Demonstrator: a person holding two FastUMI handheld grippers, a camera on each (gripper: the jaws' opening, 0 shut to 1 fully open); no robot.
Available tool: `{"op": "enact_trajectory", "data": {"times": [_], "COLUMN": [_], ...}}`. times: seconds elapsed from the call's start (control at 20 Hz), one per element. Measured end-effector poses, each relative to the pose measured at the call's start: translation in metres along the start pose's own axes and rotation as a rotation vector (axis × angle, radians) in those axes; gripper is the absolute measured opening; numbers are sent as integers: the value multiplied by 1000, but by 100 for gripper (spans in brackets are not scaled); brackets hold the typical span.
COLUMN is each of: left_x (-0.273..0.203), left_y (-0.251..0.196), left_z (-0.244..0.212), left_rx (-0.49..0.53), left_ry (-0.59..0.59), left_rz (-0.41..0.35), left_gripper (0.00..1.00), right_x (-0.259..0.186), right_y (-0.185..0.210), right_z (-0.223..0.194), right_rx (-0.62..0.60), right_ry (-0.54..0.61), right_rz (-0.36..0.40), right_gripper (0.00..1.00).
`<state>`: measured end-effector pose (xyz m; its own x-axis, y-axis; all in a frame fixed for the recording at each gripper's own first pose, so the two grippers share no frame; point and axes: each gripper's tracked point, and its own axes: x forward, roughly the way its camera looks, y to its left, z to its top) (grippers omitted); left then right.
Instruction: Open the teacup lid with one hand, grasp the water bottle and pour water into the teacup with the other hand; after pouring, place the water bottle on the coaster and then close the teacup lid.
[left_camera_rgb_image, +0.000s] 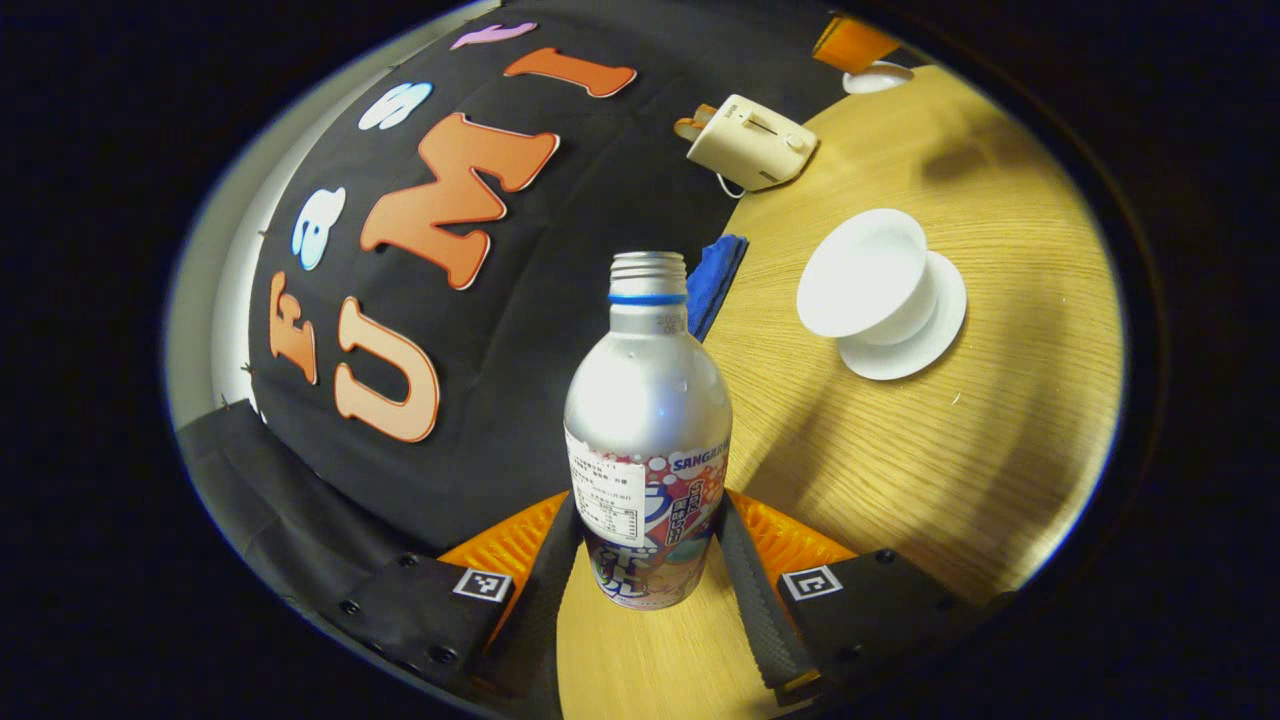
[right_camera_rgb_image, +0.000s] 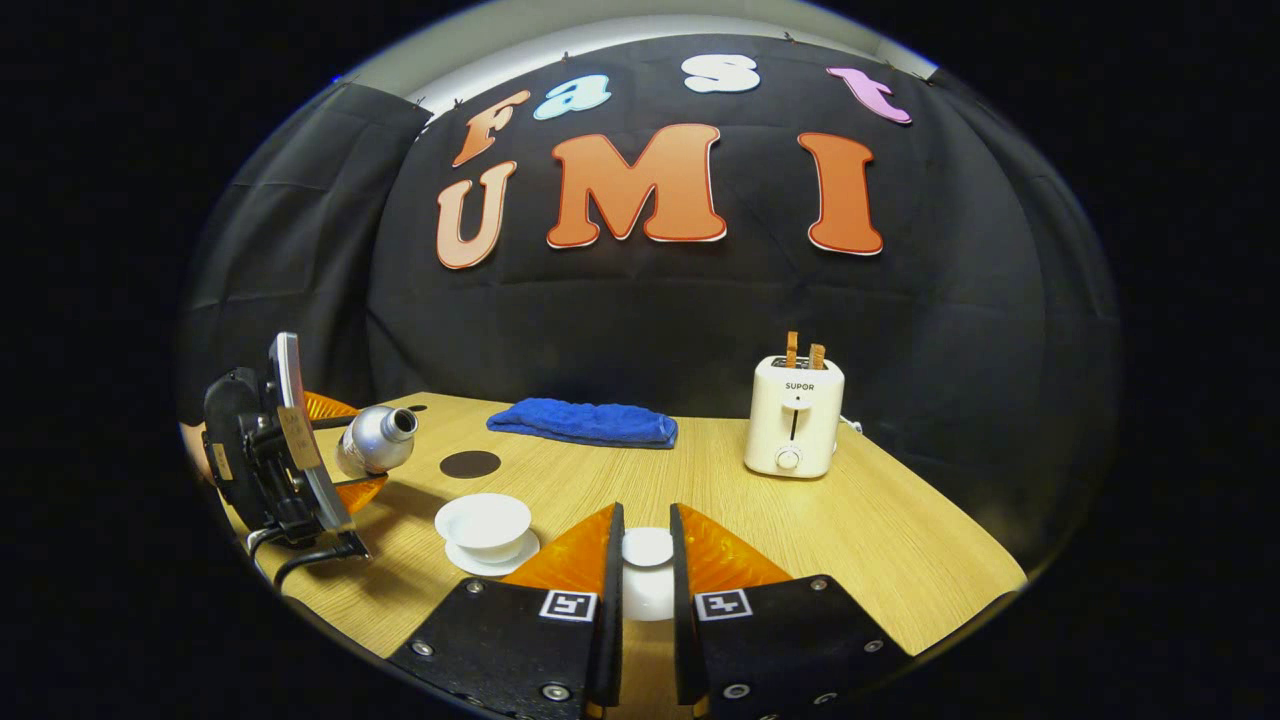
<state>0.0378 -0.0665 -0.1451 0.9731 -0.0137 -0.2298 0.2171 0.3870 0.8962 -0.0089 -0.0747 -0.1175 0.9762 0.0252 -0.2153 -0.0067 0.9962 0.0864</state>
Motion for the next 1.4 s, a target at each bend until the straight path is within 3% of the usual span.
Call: {"op": "enact_trajectory", "data": {"times": [0.05, 0.1, 0.25, 0.3, 0.4, 0.45, 0.6, 0.65, 0.7, 0.8, 0.9, 1.15, 1.2, 1.3, 1.4], "left_x": [-2, -2, 2, 5, 10, 9, 8, 8, 8, 9, 9, 13, 14, 14, 15], "left_y": [-1, 0, -3, -5, -5, -2, 2, 4, 4, 7, 9, 11, 11, 12, 14], "left_z": [1, 3, 7, 8, 11, 13, 18, 20, 20, 22, 24, 37, 35, 34, 38], "left_rx": [29, 61, 178, 198, 241, 273, 367, 390, 418, 496, 562, 673, 687, 715, 750], "left_ry": [-4, -10, -24, -22, -24, -25, -36, -38, -35, -35, -39, -52, -45, -33, -35], "left_rz": [-4, -6, -6, -9, -18, -14, -6, -5, -9, -2, 1, 10, 10, 14, 25], "left_gripper": [78, 88, 87, 83, 87, 83, 83, 78, 83, 79, 83, 83, 79, 87, 83], "right_x": [-1, -3, -7, -9, -14, -15, -20, -21, -23, -24, -25, -29, -29, -29, -31], "right_y": [-2, -5, -11, -13, -16, -18, -21, -22, -23, -24, -24, -27, -27, -28, -29], "right_z": [0, 0, -3, -3, -1, -1, -3, -4, -4, -4, -6, -8, -7, -9, -10], "right_rx": [0, 0, 3, 2, -6, -9, -20, -22, -25, -27, -30, -39, -42, -51, -56], "right_ry": [-2, -3, 0, 1, -3, -4, -1, -2, -1, -2, 0, -1, 0, 2, 4], "right_rz": [-1, -4, -11, -12, -13, -15, -19, -20, -20, -22, -22, -26, -26, -29, -31], "right_gripper": [22, 22, 22, 22, 22, 22, 22, 22, 22, 22, 22, 22, 22, 22, 22]}}
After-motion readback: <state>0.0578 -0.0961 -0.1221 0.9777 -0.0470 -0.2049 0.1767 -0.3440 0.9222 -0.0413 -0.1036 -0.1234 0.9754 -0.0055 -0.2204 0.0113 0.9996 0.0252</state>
